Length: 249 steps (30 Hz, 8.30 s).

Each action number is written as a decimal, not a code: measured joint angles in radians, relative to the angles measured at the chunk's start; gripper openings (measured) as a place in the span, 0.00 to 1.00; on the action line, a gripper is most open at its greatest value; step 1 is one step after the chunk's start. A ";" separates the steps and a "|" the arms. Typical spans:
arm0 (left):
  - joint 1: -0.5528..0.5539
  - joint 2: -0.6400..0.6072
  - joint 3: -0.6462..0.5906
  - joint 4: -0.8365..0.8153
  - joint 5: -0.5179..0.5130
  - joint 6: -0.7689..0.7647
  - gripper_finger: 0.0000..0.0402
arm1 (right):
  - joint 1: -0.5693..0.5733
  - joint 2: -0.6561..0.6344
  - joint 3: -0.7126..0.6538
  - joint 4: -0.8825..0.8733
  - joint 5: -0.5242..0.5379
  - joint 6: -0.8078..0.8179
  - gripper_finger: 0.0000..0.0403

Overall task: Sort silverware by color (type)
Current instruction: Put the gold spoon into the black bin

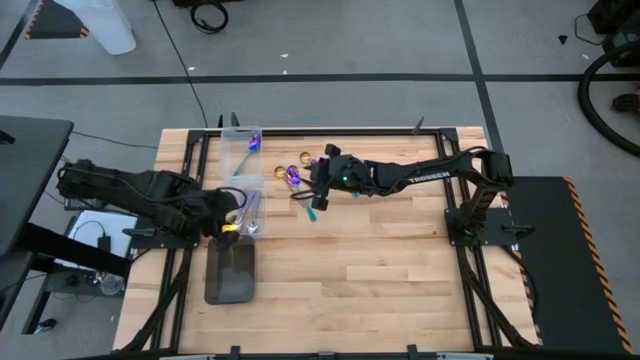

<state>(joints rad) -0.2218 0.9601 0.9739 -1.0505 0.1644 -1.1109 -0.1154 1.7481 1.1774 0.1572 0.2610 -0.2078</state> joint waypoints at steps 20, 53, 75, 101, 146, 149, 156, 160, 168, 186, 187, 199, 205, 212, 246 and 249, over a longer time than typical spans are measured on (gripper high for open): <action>-0.126 0.373 -0.003 -0.060 0.164 -0.117 0.07 | -0.019 0.000 -0.046 0.089 -0.002 -0.031 0.41; -0.135 0.521 -0.094 0.128 0.168 0.102 0.07 | -0.025 0.000 -0.046 0.088 -0.076 -0.028 0.41; -0.128 0.513 -0.056 0.040 0.194 0.092 0.31 | -0.024 0.000 -0.046 0.064 -0.106 -0.015 0.41; -0.018 0.483 0.214 -0.116 -0.075 0.443 0.32 | -0.071 0.240 -0.034 -0.111 -0.013 0.284 0.41; -0.132 0.484 0.214 0.070 -0.843 0.682 0.32 | -0.003 0.025 -0.052 -0.267 0.070 0.300 0.02; -0.129 0.484 0.214 0.090 -0.845 0.743 0.32 | 0.010 -0.013 -0.077 -0.260 0.056 0.296 0.02; -0.129 0.484 0.214 0.093 -0.844 0.818 0.32 | -0.013 0.058 -0.137 -0.113 -0.027 0.302 0.09; -0.129 0.484 0.214 0.094 -0.825 0.856 0.32 | -0.018 0.137 -0.138 -0.062 -0.045 0.318 0.16; -0.129 0.484 0.214 0.096 -0.822 0.885 0.32 | -0.021 0.197 -0.138 -0.134 0.025 0.412 0.28; -0.129 0.484 0.213 0.090 -0.734 0.888 0.32 | -0.031 0.233 -0.128 -0.235 -0.038 0.504 0.03; -0.129 0.484 0.213 0.089 -0.733 0.888 0.32 | -0.029 0.229 -0.128 -0.238 -0.026 0.503 0.03; -0.128 0.484 0.213 0.090 -0.734 0.878 0.32 | -0.011 0.114 -0.143 -0.315 0.022 0.441 0.01; -0.128 0.483 0.099 0.320 -0.713 0.891 0.32 | -0.011 0.108 -0.142 -0.310 0.029 0.434 0.01; -0.059 0.484 -0.048 0.555 -0.607 0.905 0.30 | -0.011 0.107 -0.140 -0.298 0.029 0.432 0.01; 0.015 0.189 -0.176 0.567 -0.596 0.909 0.29 | -0.096 0.402 0.100 -0.170 -0.084 0.367 0.25; 0.010 0.181 -0.176 0.569 -0.581 0.892 0.29 | -0.096 0.401 0.100 -0.180 -0.088 0.369 0.15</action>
<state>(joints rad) -0.2115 1.1413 0.7982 -0.4811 -0.4163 -0.2189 -0.2119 2.1494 1.2778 -0.0229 0.1735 0.1616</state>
